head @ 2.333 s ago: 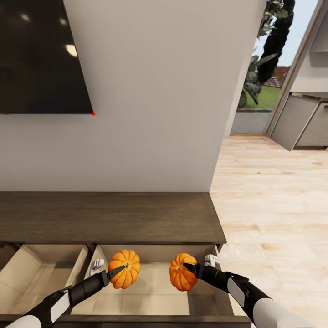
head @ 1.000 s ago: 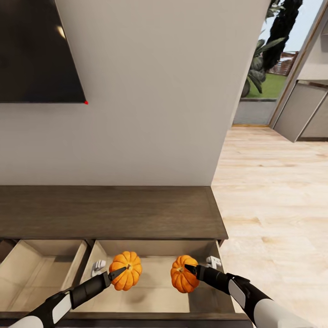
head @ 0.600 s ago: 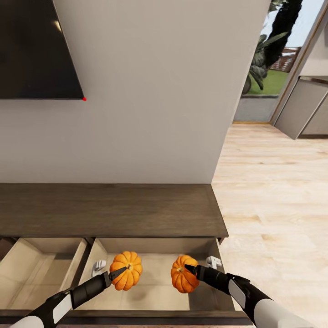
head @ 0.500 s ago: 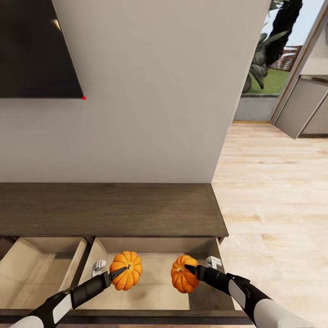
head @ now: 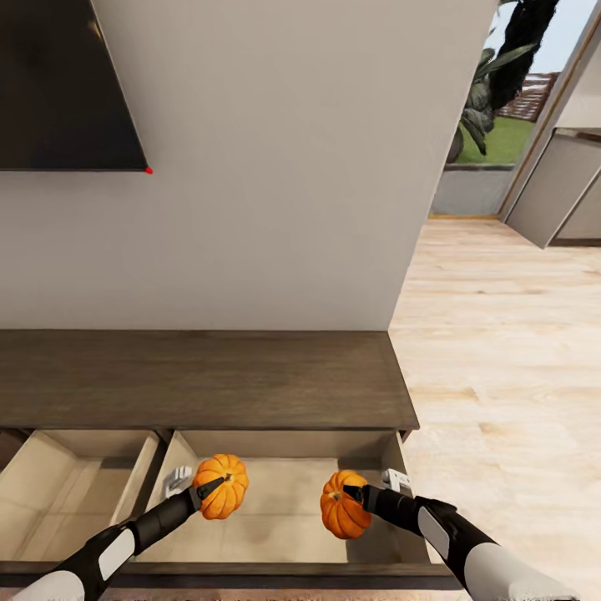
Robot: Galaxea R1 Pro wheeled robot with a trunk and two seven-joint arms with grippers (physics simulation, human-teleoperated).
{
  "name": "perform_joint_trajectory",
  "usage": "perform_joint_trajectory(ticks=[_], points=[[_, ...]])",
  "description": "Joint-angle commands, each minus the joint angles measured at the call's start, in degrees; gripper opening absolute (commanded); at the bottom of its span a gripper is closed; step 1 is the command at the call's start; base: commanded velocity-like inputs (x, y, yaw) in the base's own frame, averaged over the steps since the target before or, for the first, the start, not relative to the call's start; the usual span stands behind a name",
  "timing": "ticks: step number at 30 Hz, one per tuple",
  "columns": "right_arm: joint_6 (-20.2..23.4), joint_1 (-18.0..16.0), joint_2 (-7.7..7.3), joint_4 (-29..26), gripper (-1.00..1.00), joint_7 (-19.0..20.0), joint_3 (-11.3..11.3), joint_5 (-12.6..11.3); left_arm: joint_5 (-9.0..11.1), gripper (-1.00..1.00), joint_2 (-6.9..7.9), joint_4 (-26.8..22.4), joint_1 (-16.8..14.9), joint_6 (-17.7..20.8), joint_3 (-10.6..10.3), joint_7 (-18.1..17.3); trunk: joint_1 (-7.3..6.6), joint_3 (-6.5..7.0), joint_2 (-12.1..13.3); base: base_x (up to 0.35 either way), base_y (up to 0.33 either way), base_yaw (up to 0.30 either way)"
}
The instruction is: Place each of the two pumpkins and all three candles from the living room inside a cabinet in the living room (use any cabinet), then make sure every cabinet is closed, and position the cauldron so it is next to a table in the living room.
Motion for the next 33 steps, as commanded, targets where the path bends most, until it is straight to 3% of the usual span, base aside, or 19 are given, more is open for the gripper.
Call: perform_joint_trajectory(ticks=[1, 9, 12, 15, 21, 25, 33], points=[[0.1, -0.3, 0.03, 0.0, -1.00, 0.0, 0.0, -0.1, 0.0, -1.00, -0.03, 0.0, -0.2, 0.0, 0.1, 0.1, 0.00, -0.10, 0.0, 0.000, 0.000, 0.000], [0.2, -1.5, 0.05, 0.1, -1.00, -0.4, 0.0, -0.1, -0.1, -1.00, -0.90, 0.3, -1.7, 0.7, 0.1, 1.7, 0.00, -0.83, 0.0, 0.000, 0.000, 0.000], [0.2, -1.8, 0.16, 0.1, -1.00, -0.3, 0.0, -0.1, -0.1, -1.00, -1.58, 0.0, -1.7, 9.3, 0.1, 2.4, 0.00, -1.11, 0.0, 0.000, 0.000, 0.000], [0.2, -1.9, 0.20, 0.1, -1.00, -0.3, 0.0, -0.1, -0.1, -1.00, -1.74, 0.0, -1.7, 12.5, 0.1, 3.0, 0.00, -1.38, 0.0, 0.000, 0.000, 0.000], [0.1, -1.9, 0.34, 0.1, -1.00, -0.4, 0.0, 0.0, 0.0, -1.00, -2.14, 0.0, -1.7, 13.0, 0.1, 7.3, 0.00, -1.93, 0.0, 0.000, 0.000, 0.000], [-0.2, -1.9, 1.36, 0.1, -1.00, -0.4, 0.1, 0.0, 0.0, -1.00, -2.55, 0.0, -1.7, 13.1, 0.1, 7.8, 0.00, -2.30, 0.0, 0.000, 0.000, 0.000], [-0.3, -1.9, 1.65, 0.1, -1.00, -0.4, 0.1, 0.0, 0.0, -1.00, -2.95, -1.3, -1.7, 13.2, 0.1, 7.8, 0.00, -3.04, 0.0, 0.000, 0.000, 0.000]])
